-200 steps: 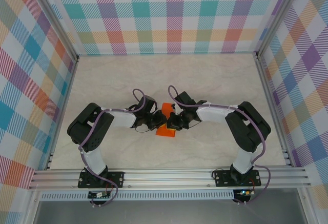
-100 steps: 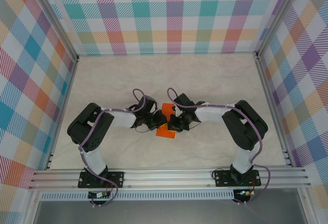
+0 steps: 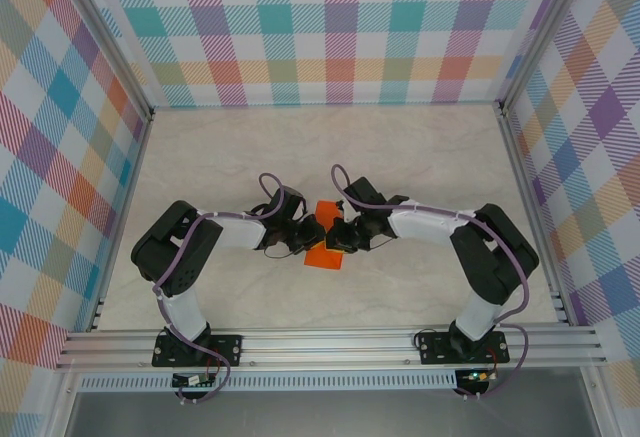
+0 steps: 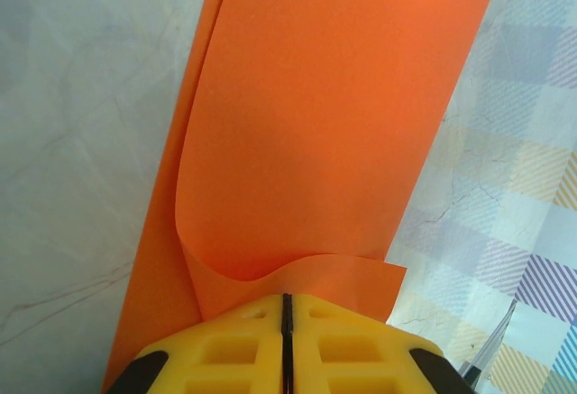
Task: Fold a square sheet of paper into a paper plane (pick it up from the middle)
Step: Fold the triangle a second time at the center of the table.
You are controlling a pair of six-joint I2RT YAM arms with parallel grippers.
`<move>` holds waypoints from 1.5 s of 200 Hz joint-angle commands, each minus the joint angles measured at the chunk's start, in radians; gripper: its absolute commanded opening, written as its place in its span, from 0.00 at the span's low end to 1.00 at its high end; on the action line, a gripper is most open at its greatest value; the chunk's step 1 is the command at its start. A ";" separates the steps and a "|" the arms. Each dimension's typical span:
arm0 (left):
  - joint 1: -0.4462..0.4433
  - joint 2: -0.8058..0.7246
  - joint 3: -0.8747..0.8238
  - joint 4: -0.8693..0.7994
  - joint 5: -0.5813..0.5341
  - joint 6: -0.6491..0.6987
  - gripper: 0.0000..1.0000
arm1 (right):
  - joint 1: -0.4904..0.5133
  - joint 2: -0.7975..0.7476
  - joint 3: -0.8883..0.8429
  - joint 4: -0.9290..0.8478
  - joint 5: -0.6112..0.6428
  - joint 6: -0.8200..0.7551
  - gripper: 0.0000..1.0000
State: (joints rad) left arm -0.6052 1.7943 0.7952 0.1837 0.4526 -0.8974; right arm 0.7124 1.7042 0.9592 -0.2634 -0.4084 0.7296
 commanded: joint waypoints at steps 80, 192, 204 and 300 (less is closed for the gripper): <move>0.007 0.039 -0.027 -0.073 -0.045 0.005 0.09 | 0.015 0.092 -0.026 -0.029 -0.013 0.036 0.12; 0.007 0.049 -0.031 -0.064 -0.041 0.006 0.09 | 0.017 -0.004 -0.041 -0.091 0.018 0.009 0.13; 0.007 0.049 -0.031 -0.064 -0.041 0.005 0.09 | 0.028 -0.011 -0.025 -0.096 0.003 0.007 0.13; 0.007 0.053 -0.027 -0.067 -0.041 0.005 0.09 | 0.050 0.073 -0.032 -0.151 0.090 0.011 0.12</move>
State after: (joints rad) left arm -0.6052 1.7962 0.7944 0.1875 0.4557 -0.8978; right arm 0.7696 1.7580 0.9386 -0.3725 -0.3477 0.7483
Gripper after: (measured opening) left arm 0.089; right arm 0.117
